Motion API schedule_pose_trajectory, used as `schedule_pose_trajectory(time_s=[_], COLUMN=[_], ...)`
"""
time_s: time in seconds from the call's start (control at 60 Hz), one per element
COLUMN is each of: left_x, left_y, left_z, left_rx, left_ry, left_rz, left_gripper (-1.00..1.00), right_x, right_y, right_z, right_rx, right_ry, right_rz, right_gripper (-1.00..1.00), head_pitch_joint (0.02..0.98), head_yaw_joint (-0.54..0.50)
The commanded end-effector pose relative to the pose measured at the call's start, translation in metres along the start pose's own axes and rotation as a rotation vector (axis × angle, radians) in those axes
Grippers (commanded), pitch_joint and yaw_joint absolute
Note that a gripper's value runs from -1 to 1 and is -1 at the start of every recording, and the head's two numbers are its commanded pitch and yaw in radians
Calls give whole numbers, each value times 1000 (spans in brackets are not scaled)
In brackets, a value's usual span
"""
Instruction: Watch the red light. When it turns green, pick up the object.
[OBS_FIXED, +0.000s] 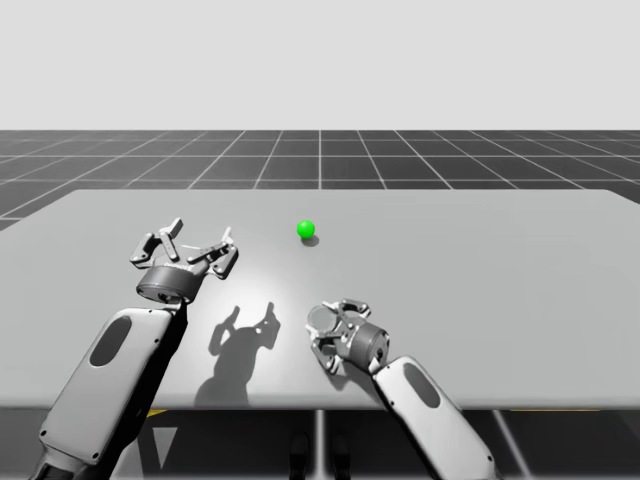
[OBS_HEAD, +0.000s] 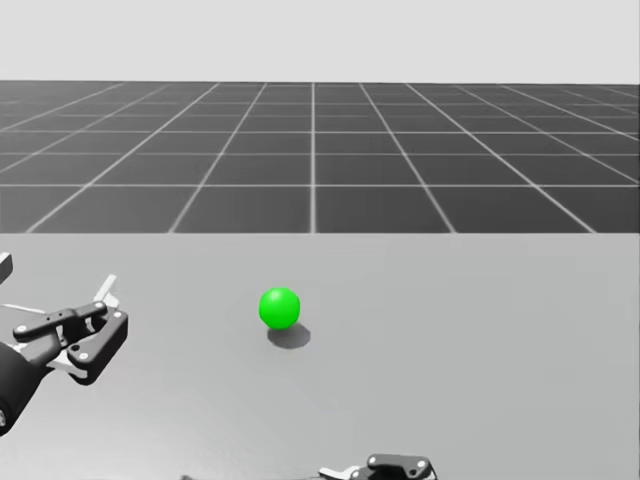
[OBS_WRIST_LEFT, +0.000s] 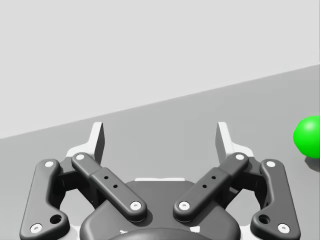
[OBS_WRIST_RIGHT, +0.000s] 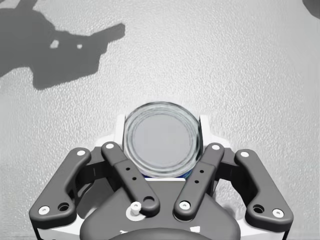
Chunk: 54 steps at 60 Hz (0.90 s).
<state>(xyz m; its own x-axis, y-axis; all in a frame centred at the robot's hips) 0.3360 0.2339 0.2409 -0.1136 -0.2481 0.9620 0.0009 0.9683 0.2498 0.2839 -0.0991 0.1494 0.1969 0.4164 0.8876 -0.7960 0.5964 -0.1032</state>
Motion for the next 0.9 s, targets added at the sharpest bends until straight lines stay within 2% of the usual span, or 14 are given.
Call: schedule_pose_trajectory(time_s=[0.017,0.183,0.317,0.45,0.733,0.9], left_x=[0,0,0,0,0,0], left_y=[0,0,0,0,0,0], left_z=[0,0,0,0,0,0], left_rx=[1,1,1,1,1,1], left_ry=[0,0,0,0,0,0], left_rz=[0,0,0,0,0,0], left_gripper=[-1000,-1000,-1000,-1000,-1000,-1000], right_x=[2,27,48,66,119,153], right_y=[-14,-23,-30,-36,-51,-56], right_z=[7,20,34,47,79,102], right_rx=[-130,-167,-192,-230,-308,-374], right_ry=[0,-69,-130,-182,-358,-479], right_rz=[-37,-25,-36,-21,20,9], right_gripper=[1000,1000,1000,1000,1000,1000], head_pitch_joint=[469,474,477,478,480,481], head_yaw_joint=[-15,-18,-20,-25,-32,-30])
